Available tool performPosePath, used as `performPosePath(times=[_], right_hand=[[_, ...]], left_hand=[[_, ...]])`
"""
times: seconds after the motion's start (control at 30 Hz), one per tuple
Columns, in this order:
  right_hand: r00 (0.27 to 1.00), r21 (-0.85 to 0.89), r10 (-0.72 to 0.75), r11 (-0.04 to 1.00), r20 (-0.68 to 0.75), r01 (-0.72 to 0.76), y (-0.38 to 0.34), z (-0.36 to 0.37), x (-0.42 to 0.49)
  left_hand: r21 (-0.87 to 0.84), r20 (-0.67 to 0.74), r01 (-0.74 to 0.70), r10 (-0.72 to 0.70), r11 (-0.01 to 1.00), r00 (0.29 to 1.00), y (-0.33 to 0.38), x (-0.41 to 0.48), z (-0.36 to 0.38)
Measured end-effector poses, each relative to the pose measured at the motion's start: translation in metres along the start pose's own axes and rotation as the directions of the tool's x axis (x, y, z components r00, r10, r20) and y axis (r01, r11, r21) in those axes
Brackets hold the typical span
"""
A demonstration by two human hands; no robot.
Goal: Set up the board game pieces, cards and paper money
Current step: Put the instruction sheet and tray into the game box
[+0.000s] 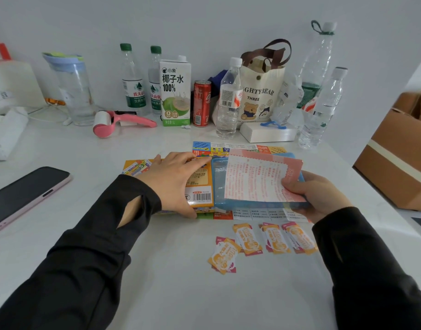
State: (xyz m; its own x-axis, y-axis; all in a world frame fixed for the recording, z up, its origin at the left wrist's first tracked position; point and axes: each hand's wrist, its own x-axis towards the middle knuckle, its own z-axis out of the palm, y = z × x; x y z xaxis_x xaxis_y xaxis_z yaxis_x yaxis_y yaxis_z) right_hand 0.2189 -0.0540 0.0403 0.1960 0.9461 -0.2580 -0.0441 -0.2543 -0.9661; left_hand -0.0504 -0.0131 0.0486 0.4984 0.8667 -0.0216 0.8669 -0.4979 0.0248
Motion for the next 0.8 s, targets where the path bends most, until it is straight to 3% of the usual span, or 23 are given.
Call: performPosePath(times=[0.37,0.8], right_hand=[[0.995,-0.051,0.103,0.993,0.015,-0.102,-0.002,0.002,-0.004],[0.969,-0.333,-0.191,0.934,-0.155,0.131,-0.007,0.024,-0.014]], left_hand=[[-0.058,0.014,-0.047,0.048,0.997,0.999,0.007,-0.001,-0.002],[-0.075,-0.001,-0.025,0.025,0.997,1.0,0.007,-0.001,-0.004]])
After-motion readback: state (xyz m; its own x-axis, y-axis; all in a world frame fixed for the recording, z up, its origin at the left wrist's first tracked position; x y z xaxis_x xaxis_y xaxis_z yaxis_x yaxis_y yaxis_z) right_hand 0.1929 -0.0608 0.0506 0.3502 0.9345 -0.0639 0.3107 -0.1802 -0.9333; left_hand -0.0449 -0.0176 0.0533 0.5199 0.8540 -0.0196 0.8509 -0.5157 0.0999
